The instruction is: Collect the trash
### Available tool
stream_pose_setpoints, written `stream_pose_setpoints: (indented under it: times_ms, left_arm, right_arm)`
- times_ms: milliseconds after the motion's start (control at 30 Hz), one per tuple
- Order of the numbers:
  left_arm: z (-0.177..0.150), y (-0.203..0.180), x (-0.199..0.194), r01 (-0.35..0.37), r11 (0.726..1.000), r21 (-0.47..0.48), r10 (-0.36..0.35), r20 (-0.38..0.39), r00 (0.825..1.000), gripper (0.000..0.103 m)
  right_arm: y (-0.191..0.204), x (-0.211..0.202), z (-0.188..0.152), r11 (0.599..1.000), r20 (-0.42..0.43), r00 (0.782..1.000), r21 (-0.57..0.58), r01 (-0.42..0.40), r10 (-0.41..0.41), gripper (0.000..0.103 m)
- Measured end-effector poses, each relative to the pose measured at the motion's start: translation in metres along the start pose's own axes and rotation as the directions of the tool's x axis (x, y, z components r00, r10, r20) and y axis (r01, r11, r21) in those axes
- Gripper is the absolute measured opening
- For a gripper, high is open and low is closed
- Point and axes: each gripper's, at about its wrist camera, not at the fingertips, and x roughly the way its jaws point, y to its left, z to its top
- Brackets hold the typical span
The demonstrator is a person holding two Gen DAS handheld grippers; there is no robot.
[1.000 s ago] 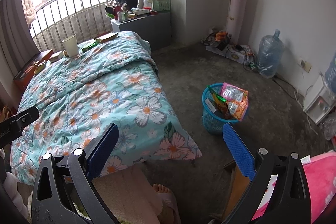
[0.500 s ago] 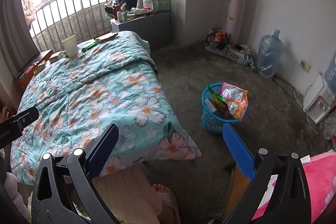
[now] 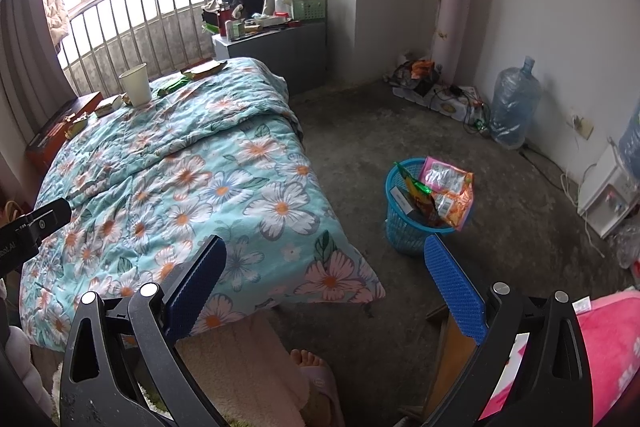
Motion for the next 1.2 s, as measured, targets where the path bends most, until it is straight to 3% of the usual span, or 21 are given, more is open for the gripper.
stream_pose_setpoints:
  times_ms: [1200]
  left_arm:
    - [-0.0008,0.0011,0.0005,-0.004,1.000,-0.008,0.004,-0.008,1.000,0.097]
  right_arm:
    - [0.0055,-0.0013,-0.0012,1.000,-0.005,1.000,-0.006,-0.009,0.009,0.095]
